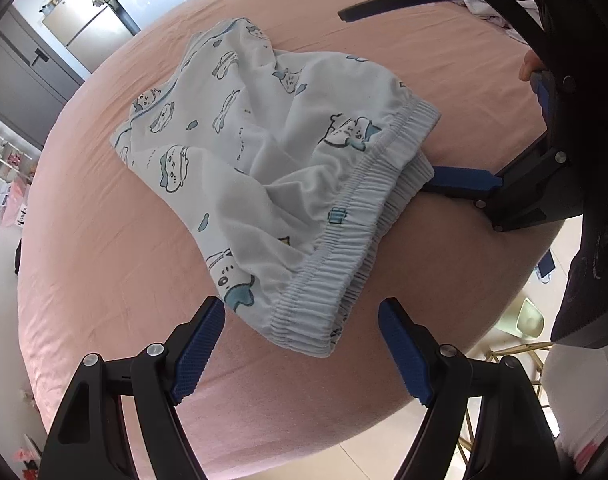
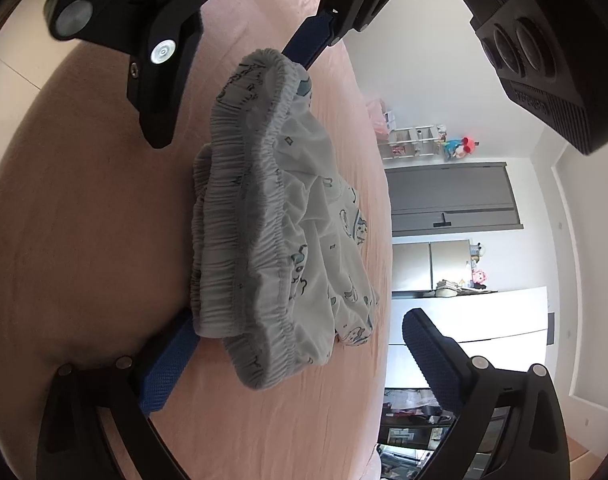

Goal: Fold clothes

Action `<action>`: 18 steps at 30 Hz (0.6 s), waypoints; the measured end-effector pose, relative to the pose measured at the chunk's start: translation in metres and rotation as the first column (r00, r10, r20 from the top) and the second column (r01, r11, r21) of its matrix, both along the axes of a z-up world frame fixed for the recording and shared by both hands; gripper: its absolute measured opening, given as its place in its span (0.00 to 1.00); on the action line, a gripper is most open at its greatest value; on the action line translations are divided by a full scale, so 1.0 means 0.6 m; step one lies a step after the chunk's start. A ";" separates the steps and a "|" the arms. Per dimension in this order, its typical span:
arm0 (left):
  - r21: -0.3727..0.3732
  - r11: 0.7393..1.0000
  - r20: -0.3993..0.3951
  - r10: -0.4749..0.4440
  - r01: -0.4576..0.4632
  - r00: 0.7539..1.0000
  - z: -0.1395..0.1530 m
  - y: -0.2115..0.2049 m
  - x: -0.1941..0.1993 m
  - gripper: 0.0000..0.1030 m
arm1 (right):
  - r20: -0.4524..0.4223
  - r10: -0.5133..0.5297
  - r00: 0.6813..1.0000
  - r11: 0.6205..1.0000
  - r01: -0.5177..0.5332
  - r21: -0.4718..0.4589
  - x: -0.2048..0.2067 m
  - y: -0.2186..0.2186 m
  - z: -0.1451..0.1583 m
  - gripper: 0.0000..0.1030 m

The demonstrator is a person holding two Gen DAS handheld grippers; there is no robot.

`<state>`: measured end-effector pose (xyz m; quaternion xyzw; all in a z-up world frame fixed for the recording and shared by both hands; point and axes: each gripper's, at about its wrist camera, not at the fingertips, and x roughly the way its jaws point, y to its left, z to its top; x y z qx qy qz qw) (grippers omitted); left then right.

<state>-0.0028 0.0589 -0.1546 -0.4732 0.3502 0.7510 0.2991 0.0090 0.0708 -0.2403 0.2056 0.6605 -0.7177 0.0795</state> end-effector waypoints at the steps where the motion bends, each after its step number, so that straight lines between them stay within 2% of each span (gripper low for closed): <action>1: 0.001 1.000 -0.005 0.001 -0.001 1.000 0.001 0.000 0.000 0.76 | 0.010 0.003 1.000 1.000 -0.003 -0.003 -0.003 0.001 0.001 0.99; 6: 0.018 1.000 -0.043 0.001 0.000 0.999 0.015 0.000 -0.004 0.76 | 0.049 0.022 0.999 0.999 -0.020 -0.040 -0.001 0.010 0.007 0.99; 10: 0.009 0.997 -0.099 -0.080 0.082 0.992 0.021 -0.006 0.007 0.76 | 0.077 0.033 0.996 0.997 -0.028 -0.067 0.001 0.015 0.007 0.98; 15: -0.056 0.981 -0.164 -0.192 0.185 0.968 0.011 -0.002 0.039 0.76 | 0.064 0.027 0.998 0.996 -0.022 -0.081 0.003 0.016 0.003 0.98; 18: -0.119 0.969 -0.204 -0.239 0.218 0.949 -0.008 0.007 0.045 0.76 | 0.080 0.033 0.996 0.995 -0.026 -0.094 0.012 0.017 -0.003 0.88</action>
